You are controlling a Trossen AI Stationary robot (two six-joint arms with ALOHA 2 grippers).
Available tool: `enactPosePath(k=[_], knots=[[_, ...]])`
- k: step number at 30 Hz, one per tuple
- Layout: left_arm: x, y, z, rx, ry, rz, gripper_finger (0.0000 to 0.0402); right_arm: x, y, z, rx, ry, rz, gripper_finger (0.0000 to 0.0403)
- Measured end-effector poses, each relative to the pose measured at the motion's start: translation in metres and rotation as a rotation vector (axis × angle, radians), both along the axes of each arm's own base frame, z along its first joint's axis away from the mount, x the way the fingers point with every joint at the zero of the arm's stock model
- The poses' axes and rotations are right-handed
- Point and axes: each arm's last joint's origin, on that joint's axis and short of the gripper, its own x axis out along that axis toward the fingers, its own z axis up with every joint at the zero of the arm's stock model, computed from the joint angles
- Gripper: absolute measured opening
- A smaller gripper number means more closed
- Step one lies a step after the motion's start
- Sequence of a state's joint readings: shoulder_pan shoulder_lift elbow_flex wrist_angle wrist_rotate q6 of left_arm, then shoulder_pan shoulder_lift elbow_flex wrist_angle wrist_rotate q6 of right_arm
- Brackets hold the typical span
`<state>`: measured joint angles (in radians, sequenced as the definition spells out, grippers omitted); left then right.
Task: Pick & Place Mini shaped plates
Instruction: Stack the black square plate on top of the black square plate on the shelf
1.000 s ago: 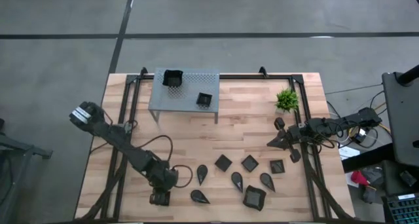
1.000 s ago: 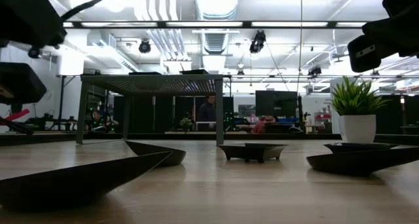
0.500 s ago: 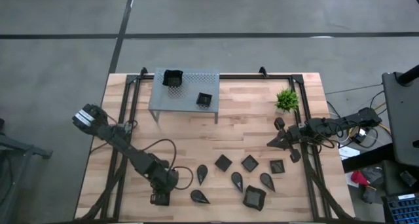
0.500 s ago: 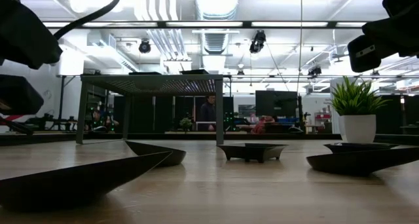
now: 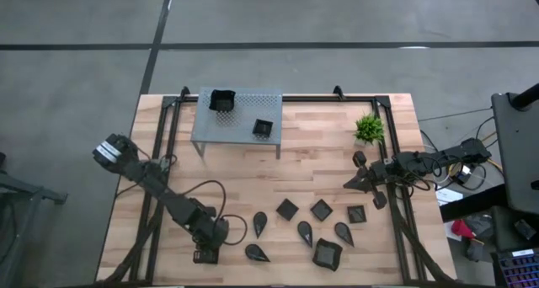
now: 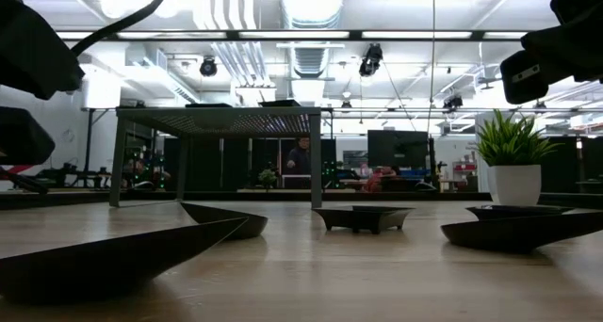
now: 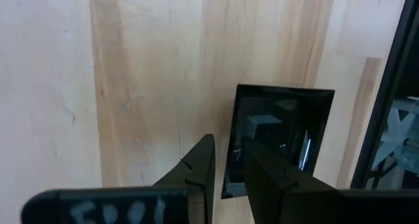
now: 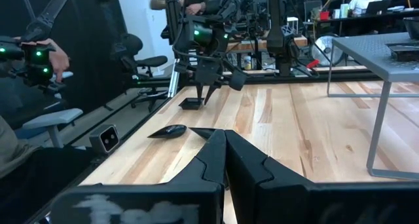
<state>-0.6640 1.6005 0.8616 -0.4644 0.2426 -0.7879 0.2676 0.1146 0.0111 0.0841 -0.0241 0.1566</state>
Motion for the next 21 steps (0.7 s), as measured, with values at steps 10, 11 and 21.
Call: enactPosePath(k=[10,11,21], knots=[[-0.0001,-0.0001,0.0000,0.010,-0.008,0.004,0.0059,0.0000,0.0000,-0.0001,0.000,0.000,0.000,0.0008],[0.0000,-0.0001,0.0000,0.011,-0.009,0.005,0.0053,0.0000,0.0000,0.0000,0.000,0.000,0.000,0.0008],[0.0000,-0.0003,0.0006,0.005,0.000,0.031,0.0002,0.0000,0.0000,-0.0001,0.000,0.000,0.000,0.0008]])
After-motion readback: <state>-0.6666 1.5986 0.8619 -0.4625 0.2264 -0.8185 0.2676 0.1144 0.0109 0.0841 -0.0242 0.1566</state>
